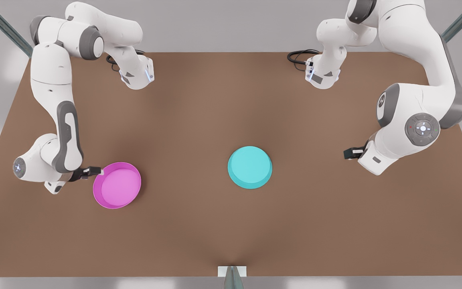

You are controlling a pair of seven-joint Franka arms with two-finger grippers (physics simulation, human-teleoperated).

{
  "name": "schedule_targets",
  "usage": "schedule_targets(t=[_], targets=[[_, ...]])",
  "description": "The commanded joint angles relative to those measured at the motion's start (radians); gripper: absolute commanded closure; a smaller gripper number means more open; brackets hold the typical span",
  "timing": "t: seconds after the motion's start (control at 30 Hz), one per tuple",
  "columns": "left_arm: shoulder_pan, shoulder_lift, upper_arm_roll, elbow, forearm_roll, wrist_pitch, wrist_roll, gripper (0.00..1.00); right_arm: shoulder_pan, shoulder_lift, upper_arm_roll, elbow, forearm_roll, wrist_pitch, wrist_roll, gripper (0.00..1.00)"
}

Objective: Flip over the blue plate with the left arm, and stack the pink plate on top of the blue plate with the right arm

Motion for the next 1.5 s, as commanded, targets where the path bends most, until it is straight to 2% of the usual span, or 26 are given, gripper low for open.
schedule_targets(t=[0.0,0.07,0.37,0.67,0.73,0.83,0.87,1.0,1.17,1.27,1.47], targets=[[0.000,0.001,0.000,0.000,0.000,-0.002,-0.001,0.00,0.000,0.007,0.000,0.000,0.004,0.016,0.004,0.02],[-0.002,0.005,0.000,0.000,0.000,-0.008,-0.001,0.00,0.000,0.044,-0.015,0.003,0.093,0.021,-0.033,0.02],[-0.002,0.014,0.000,0.000,0.000,-0.008,-0.001,0.00,-0.002,0.077,-0.020,0.007,0.237,0.029,-0.140,0.07],[-0.002,0.016,0.000,0.000,0.000,-0.010,-0.001,0.00,0.002,0.117,-0.028,0.086,0.230,0.015,-0.176,0.15],[-0.002,0.016,0.000,0.000,0.002,-0.010,-0.001,0.00,0.002,0.117,-0.028,0.086,0.230,0.015,-0.180,0.23],[-0.006,0.016,0.000,0.000,0.002,-0.010,-0.002,0.00,0.003,0.117,-0.028,0.086,0.230,0.015,-0.180,0.48],[-0.008,0.014,0.000,0.000,0.002,-0.010,-0.002,0.00,0.009,0.117,-0.029,0.086,0.230,0.015,-0.180,0.52],[-0.008,0.016,0.000,0.000,0.002,-0.010,-0.002,0.00,0.009,0.117,-0.029,0.089,0.222,0.016,-0.191,0.60],[-0.008,0.016,0.000,0.000,0.002,-0.008,-0.002,0.00,0.011,0.128,-0.028,0.089,0.223,0.018,-0.202,0.61],[-0.008,0.016,0.000,0.000,0.002,-0.008,-0.002,0.00,0.011,0.128,-0.029,0.089,0.222,0.020,-0.206,0.78],[-0.008,0.021,0.000,0.000,0.002,-0.003,-0.002,0.00,0.011,0.127,-0.028,0.086,0.222,0.021,-0.215,0.79]])
